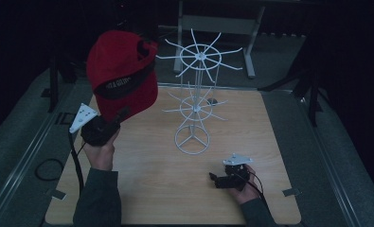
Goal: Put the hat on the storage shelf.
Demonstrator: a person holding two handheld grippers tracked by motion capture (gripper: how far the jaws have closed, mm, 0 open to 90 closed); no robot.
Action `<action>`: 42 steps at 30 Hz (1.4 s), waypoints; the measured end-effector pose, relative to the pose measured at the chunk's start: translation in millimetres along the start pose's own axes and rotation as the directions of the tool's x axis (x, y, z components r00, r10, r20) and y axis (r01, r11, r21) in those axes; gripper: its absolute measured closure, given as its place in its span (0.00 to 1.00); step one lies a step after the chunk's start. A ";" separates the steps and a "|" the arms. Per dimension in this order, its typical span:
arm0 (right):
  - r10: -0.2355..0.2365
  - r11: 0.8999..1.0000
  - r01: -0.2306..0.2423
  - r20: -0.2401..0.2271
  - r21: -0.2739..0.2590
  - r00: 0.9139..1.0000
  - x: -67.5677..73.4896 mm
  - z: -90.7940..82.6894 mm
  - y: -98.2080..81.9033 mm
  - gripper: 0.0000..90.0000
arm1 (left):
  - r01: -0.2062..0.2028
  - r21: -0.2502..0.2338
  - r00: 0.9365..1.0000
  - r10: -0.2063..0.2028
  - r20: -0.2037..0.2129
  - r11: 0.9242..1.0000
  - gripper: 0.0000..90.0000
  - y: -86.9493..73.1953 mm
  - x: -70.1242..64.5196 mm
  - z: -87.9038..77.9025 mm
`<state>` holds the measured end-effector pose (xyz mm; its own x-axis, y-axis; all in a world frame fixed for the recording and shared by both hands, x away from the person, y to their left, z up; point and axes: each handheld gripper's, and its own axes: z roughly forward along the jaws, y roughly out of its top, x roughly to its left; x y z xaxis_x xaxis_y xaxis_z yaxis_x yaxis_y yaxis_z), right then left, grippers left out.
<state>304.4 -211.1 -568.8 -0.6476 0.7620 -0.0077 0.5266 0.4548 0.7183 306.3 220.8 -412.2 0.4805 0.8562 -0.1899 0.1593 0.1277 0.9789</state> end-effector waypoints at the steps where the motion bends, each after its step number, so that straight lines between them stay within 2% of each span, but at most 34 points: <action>1: 0.000 1.000 0.000 0.000 0.000 1.000 0.0 0.0 0.0 0.14 | 0.000 -0.002 1.000 0.000 0.002 1.000 0.94 0.6 -0.4 -0.2; 12: 0.000 1.000 0.000 0.000 0.000 1.000 0.0 0.0 0.0 0.14 | 0.021 -0.014 1.000 -0.021 0.014 1.000 0.94 5.0 -1.4 -2.4; 29: 0.000 1.000 0.000 0.000 0.000 1.000 0.0 0.0 0.0 0.14 | 0.012 -0.033 1.000 -0.011 0.020 0.999 0.93 14.9 -10.4 -7.2; 42: 0.000 1.000 0.000 0.000 0.000 1.000 0.0 0.0 0.0 0.14 | 0.017 -0.066 1.000 -0.016 0.026 0.998 0.93 19.1 -15.3 -13.3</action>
<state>304.4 -211.1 -568.8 -0.6474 0.7621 -0.0075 0.5268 0.4546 0.7182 290.6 216.8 -389.5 0.5005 0.8406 -0.2071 0.1106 0.1752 0.9783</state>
